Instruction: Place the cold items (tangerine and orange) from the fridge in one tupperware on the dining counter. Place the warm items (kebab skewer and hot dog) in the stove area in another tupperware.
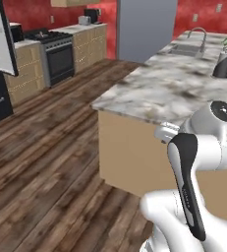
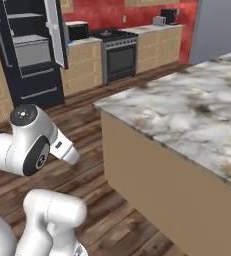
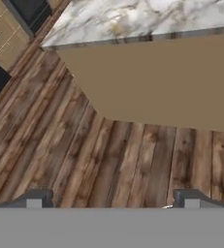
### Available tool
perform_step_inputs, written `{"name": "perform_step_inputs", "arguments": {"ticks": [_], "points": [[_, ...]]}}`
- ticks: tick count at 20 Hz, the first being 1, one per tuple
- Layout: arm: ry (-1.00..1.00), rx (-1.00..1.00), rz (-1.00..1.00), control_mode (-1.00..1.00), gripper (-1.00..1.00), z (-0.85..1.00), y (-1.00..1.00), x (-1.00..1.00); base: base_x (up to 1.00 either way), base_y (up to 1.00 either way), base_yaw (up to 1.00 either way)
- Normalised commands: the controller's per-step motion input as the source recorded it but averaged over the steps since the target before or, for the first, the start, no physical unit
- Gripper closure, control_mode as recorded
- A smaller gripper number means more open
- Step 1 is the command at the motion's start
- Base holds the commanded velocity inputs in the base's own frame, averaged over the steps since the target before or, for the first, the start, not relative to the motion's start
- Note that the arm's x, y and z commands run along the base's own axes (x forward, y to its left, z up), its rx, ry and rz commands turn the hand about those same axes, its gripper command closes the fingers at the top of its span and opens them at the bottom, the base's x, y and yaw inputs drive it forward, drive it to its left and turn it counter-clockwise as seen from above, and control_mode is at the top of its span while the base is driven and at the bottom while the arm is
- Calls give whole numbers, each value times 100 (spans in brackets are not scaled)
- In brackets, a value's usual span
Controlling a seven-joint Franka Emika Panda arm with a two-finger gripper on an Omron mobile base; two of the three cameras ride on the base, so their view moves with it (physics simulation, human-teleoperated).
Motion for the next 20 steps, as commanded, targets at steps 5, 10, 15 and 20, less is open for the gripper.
{"name": "perform_step_inputs", "arguments": {"ticks": [5,10,15,20], "points": [[0,0,0,100,-100,0,0,0,80,100,-11],[0,0,0,100,-100,0,0,0,79,100,-11],[0,0,0,100,-100,0,0,0,81,100,-11],[0,0,0,100,-100,0,0,0,80,100,-9]]}}
